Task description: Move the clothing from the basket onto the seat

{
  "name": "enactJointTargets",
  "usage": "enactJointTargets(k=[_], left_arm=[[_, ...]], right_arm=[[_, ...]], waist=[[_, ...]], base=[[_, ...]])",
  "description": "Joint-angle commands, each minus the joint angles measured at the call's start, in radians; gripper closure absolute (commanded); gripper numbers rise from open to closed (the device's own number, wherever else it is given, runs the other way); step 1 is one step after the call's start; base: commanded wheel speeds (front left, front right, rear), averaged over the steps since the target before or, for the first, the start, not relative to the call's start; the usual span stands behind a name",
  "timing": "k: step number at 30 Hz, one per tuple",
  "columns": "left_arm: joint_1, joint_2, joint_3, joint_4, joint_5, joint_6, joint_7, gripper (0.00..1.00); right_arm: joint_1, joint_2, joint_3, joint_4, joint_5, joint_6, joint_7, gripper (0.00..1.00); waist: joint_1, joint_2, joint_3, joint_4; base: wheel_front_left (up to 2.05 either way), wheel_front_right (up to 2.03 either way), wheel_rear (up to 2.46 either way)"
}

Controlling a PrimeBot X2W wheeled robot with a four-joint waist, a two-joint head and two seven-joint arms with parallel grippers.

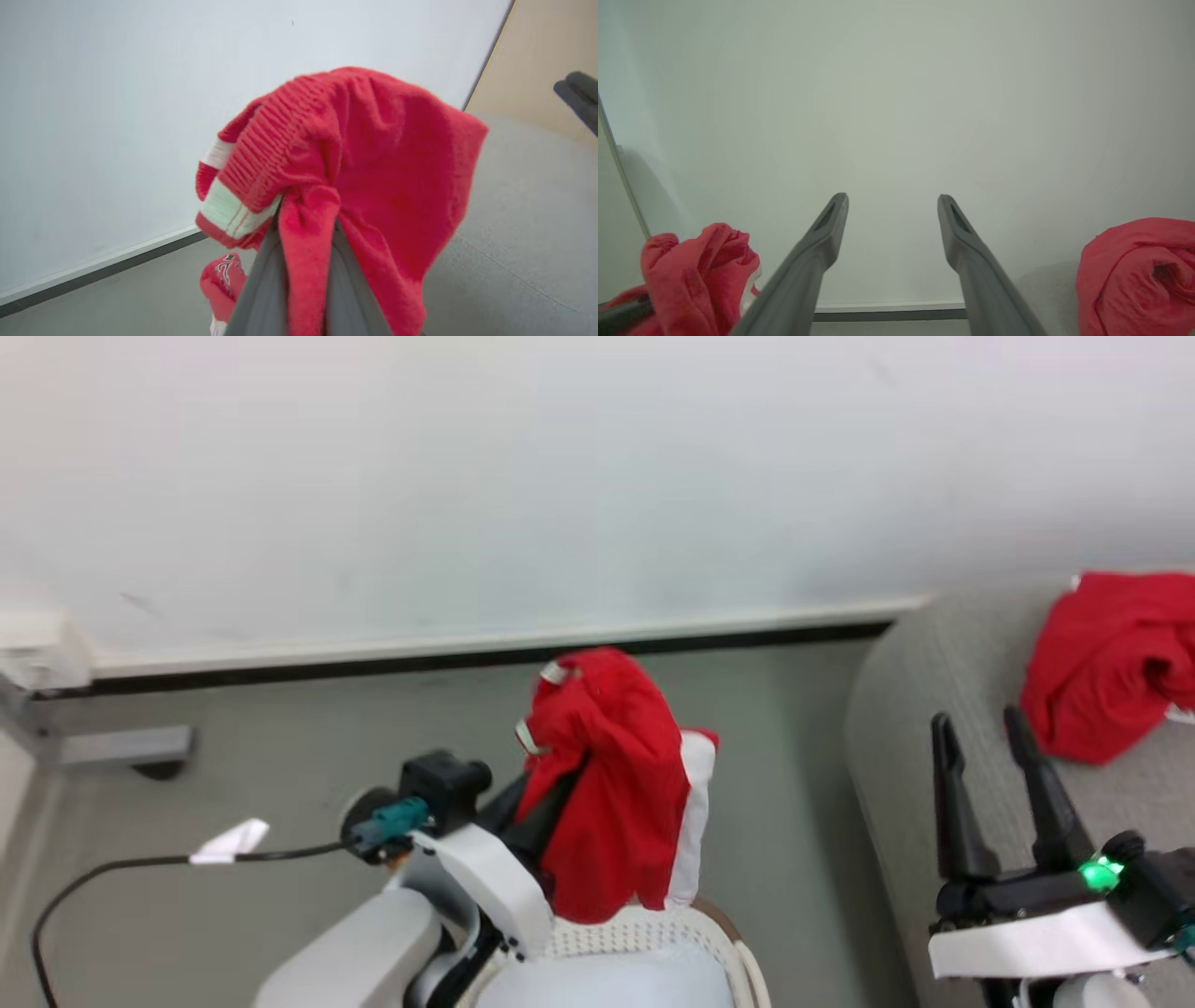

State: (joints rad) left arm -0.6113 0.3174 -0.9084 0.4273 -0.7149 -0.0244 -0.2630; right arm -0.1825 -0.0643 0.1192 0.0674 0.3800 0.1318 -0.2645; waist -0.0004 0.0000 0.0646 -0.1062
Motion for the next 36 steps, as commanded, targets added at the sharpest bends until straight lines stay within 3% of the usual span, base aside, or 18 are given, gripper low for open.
enactJointTargets(k=[1,9,17,23,29,36], left_arm=[[-0.003,0.017,0.012,-0.036,-0.006,0.012,0.004,1.0],[-0.049,0.079,0.079,-0.221,-0.026,0.096,0.059,1.0],[-0.021,0.113,0.112,-0.318,-0.035,0.155,0.074,1.0],[-0.002,0.122,0.116,-0.334,-0.043,0.167,0.071,1.0],[0.009,0.111,0.112,-0.331,-0.047,0.174,0.066,1.0],[-0.006,0.078,0.092,-0.314,-0.051,0.161,0.071,1.0]], right_arm=[[0.022,-0.007,0.007,0.009,0.013,-0.002,0.0,0.0],[0.059,-0.004,0.051,0.031,0.007,-0.002,0.0,0.0],[0.018,-0.01,0.143,0.047,0.015,-0.002,0.0,0.0],[-0.009,-0.024,0.205,0.06,0.022,-0.002,0.0,0.0],[-0.024,-0.052,0.328,0.057,0.069,-0.002,0.001,0.0],[-0.056,-0.039,0.51,0.111,0.108,-0.002,0.001,0.0]], waist=[[0.0004,0.0,-0.056,0.051],[0.0004,0.0,-0.081,0.077],[0.0004,0.0,-0.078,0.063],[0.0004,0.0,-0.074,0.053],[0.0004,0.0,-0.077,0.053],[0.0004,0.0,-0.081,0.084]], base=[[0.0,0.0,0.0],[0.0,0.0,0.0],[0.0,0.0,0.0],[0.0,0.0,0.0],[0.0,0.0,0.0],[0.0,0.0,0.0]])
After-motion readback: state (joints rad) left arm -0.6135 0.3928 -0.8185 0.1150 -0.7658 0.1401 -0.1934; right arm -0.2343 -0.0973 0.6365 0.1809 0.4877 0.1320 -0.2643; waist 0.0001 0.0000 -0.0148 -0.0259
